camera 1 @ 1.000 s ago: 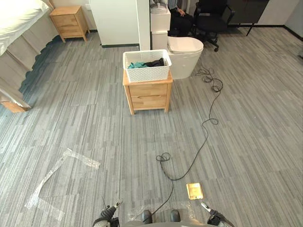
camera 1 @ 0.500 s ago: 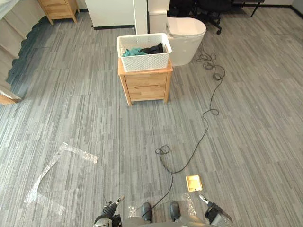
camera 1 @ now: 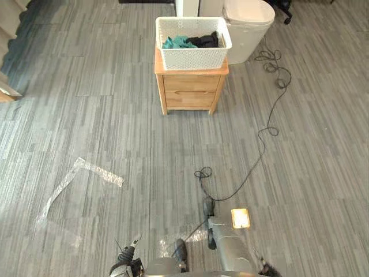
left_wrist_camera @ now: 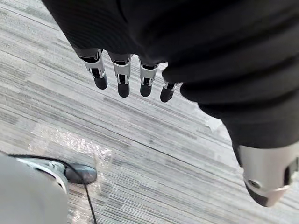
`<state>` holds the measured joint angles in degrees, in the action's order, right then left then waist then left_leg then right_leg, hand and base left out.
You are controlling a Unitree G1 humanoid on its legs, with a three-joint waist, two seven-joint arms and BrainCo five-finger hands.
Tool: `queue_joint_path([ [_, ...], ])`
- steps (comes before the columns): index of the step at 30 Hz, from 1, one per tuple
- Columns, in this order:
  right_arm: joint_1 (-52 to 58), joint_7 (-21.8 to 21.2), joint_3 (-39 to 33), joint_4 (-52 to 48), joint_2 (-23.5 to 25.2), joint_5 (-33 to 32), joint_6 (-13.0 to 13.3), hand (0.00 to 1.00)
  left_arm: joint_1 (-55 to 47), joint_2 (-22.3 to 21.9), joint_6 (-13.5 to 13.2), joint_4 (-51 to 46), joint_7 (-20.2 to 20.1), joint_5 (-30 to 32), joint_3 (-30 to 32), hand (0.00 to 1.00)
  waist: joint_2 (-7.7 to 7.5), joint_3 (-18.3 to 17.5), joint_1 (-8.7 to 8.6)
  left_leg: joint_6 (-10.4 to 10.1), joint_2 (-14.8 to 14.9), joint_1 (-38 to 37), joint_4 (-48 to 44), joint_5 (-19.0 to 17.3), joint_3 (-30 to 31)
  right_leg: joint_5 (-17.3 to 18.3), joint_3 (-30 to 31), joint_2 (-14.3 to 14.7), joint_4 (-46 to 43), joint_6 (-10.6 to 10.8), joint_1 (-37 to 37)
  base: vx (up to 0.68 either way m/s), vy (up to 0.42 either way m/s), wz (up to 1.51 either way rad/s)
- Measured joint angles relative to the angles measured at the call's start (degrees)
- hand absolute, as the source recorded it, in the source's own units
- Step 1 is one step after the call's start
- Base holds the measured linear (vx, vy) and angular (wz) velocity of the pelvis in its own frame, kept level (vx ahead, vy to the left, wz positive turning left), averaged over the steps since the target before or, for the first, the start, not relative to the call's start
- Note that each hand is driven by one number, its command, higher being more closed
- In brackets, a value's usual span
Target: Pick up the laundry basket with both hands and put the clothes into the washing machine.
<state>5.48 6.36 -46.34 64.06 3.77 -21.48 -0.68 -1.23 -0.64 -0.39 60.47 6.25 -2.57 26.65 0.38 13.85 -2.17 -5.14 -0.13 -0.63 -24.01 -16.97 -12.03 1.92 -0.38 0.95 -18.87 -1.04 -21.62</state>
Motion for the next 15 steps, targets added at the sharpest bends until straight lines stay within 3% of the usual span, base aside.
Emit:
queue_joint_path([
  [1, -0.82, 0.02, 0.20, -2.36, -0.33, 0.08, 0.24, 0.00, -0.50, -0.72, 0.01, -0.73, 0.05, -0.18, 0.89, 0.00, 2.09, 0.18, 0.25, -0.32, 3.34, 4.23, -12.67, 2.22, -2.75, 0.72, -1.09, 0.82, -0.93, -1.32, 1.86, 0.65, -0.119, 0.10],
  [2, -1.90, -0.32, 1.07, -4.57, -1.36, 0.06, 0.26, 0.00, -1.34, -1.42, -0.04, -0.99, 0.03, -0.77, 1.14, 0.00, 3.36, -0.04, 0.78, 0.51, 5.47, 7.49, -22.52, 8.90, -3.77, 2.20, -0.72, 1.32, -1.33, -2.17, 4.13, 0.72, -0.050, -0.41],
  [3, -4.00, -0.32, 4.49, -6.55, -2.21, 0.07, 0.30, 0.00, -1.90, -1.60, -0.26, -1.97, -0.04, -1.46, 0.69, 0.00, 3.16, 0.20, 2.21, 0.80, 6.90, 11.07, -31.84, 15.86, -3.38, 4.07, 1.46, 1.14, -0.03, -2.47, 8.57, 0.71, -0.029, -0.51],
  [6, -9.67, -0.27, 10.02, -7.76, -4.77, 0.22, 1.06, 0.00, -1.94, -0.43, -0.47, -2.58, -0.14, -1.45, -1.77, 0.00, 3.22, 0.15, 4.42, 3.61, 7.42, 17.12, -38.54, 9.42, -1.69, 4.94, 5.41, -0.12, 5.55, -2.55, 17.55, 0.62, 0.072, -0.60],
  [7, -12.61, -0.26, 13.25, -8.76, -5.66, 0.35, 2.09, 0.00, -1.97, 0.61, -0.90, -2.64, -0.09, -1.46, -3.10, 0.00, 2.57, 0.22, 5.51, 4.69, 7.14, 21.40, -33.07, 6.04, -1.28, 5.01, 7.02, -2.32, 9.38, -2.53, 21.80, 0.57, 0.171, -0.51],
  [8, -14.02, -0.18, 14.13, -8.82, -6.37, 0.55, 2.68, 0.00, -2.14, 1.20, -0.90, -2.54, -0.03, -1.42, -4.20, 0.00, 2.32, 0.20, 6.13, 4.62, 7.03, 23.35, -27.71, 5.35, -1.28, 5.07, 7.41, -3.44, 10.88, -2.45, 23.29, 0.66, 0.243, -0.55],
  [9, -16.10, 0.02, 15.42, -8.66, -7.34, 0.75, 3.14, 0.00, -2.84, 1.61, -0.95, -2.34, 0.05, -1.42, -5.50, 0.00, 2.16, 0.21, 6.51, 3.08, 6.43, 25.36, -13.14, 6.32, 0.21, 5.59, 7.96, -5.24, 12.65, -1.58, 25.42, 0.54, 0.253, -0.43],
  [10, -17.41, 0.13, 16.69, -8.64, -8.40, 0.79, 3.56, 0.00, -4.11, 1.62, -1.01, -1.60, 0.23, -1.22, -7.10, 0.00, 3.17, -0.28, 6.55, -0.86, 6.40, 25.94, 3.83, 9.45, 4.84, 6.94, 8.52, -5.87, 13.54, -0.16, 27.35, 0.70, 0.384, -0.46],
  [11, -17.51, 0.21, 17.35, -8.61, -9.18, 0.79, 4.03, 0.00, -5.25, 1.33, -0.85, -0.54, 0.39, -1.16, -9.25, 0.00, 5.05, -0.53, 6.51, -3.59, 7.89, 26.19, 10.70, 11.04, 8.34, 8.15, 9.37, -4.99, 14.47, 0.07, 29.73, 0.62, 0.392, -0.48],
  [12, -17.08, 0.43, 18.35, -8.06, -10.11, 0.78, 4.26, 0.00, -6.66, 1.18, -0.69, 0.86, 0.40, -1.12, -10.86, 0.00, 5.89, -0.46, 6.42, -3.93, 9.41, 26.25, 9.92, 15.16, 8.92, 9.94, 10.71, -4.67, 14.69, 0.36, 32.42, 0.53, 0.371, -0.42],
  [13, -16.66, 0.69, 19.18, -7.40, -10.19, 0.77, 4.28, 0.00, -7.10, 1.11, -0.49, 1.92, 0.43, -1.01, -11.28, 0.00, 5.73, -0.67, 6.44, -1.95, 9.17, 25.90, 8.03, 18.33, 8.92, 10.41, 11.70, -5.44, 14.20, 0.71, 33.70, 0.62, 0.454, -0.55],
  [14, -16.22, 1.07, 21.12, -6.50, -9.31, 0.77, 4.19, 0.00, -7.77, 2.21, -0.29, 2.35, 0.44, -0.58, -11.30, 0.00, 3.65, -1.92, 7.30, 0.06, 7.66, 25.74, 6.50, 18.21, 8.64, 9.88, 14.00, -6.92, 10.32, 0.81, 31.50, 0.62, 0.423, -0.49],
  [15, -15.18, 1.19, 23.14, -6.33, -7.92, 0.86, 4.28, 0.00, -8.10, 3.81, -0.33, 2.40, 0.44, -0.42, -11.25, 0.00, 0.54, -3.87, 7.48, 1.84, 6.27, 25.49, 7.57, 17.36, 6.12, 8.46, 16.61, -8.11, 4.62, 2.04, 27.16, 0.64, 0.404, -0.44],
])
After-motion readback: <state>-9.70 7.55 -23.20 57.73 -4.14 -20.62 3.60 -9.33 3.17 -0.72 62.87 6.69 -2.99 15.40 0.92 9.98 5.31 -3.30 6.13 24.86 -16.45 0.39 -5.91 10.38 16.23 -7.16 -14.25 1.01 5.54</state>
